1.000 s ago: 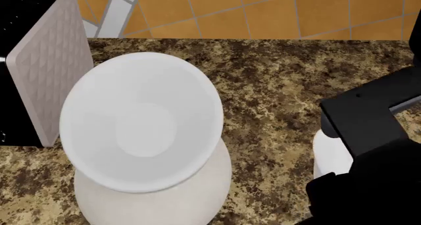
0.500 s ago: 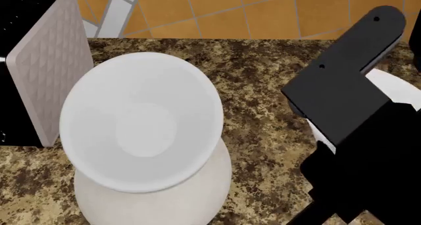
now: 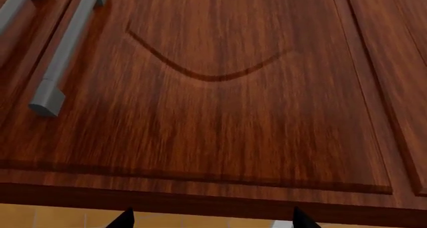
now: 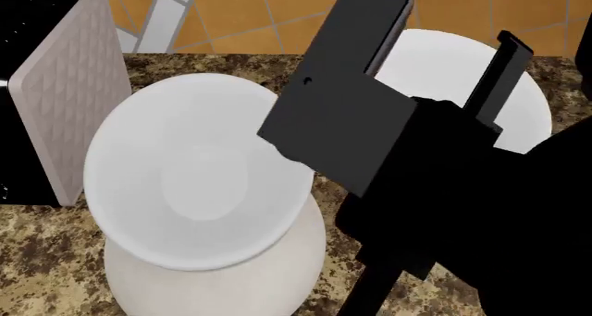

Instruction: Stack the bowls from largest to smallest.

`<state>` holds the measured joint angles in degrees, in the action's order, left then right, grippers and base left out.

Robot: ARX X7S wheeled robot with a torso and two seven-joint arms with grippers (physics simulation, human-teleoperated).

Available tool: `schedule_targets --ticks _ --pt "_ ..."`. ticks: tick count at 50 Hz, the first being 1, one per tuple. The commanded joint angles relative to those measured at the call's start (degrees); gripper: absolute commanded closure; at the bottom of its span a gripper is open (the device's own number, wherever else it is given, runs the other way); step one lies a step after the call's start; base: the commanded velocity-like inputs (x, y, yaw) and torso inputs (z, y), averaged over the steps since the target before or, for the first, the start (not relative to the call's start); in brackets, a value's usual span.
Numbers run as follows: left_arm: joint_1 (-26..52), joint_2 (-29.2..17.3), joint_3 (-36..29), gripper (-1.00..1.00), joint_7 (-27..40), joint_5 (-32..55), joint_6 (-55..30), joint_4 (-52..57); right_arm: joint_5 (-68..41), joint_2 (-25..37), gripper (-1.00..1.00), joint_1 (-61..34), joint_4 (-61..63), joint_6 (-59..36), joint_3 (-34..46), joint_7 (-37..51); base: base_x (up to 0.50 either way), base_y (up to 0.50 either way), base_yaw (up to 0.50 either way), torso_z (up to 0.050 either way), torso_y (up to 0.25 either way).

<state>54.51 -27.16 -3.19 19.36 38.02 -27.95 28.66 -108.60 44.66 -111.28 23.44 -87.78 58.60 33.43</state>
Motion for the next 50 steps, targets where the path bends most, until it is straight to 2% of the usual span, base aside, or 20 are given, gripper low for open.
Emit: schedule_targets --ticks 1,13,50 --pt "-0.35 -0.55 0.71 -1.00 0.39 0.62 -0.18 0.61 9.57 -5.15 1.00 -1.08 0.92 1.75 0.78 -9.99 0.00 0.00 0.00 0.000 0.000" --pt "-0.98 -0.79 1.13 -1.00 0.35 0.83 0.33 0.69 18.02 -8.21 1.00 0.11 0.92 4.63 1.73 -18.03 0.00 0.00 0.00 0.000 0.000" --pt "-1.01 -1.60 1.59 -1.00 0.55 1.12 0.69 0.37 29.88 -15.37 1.00 1.88 -1.14 12.45 6.24 -30.06 0.00 0.00 0.00 0.000 0.000"
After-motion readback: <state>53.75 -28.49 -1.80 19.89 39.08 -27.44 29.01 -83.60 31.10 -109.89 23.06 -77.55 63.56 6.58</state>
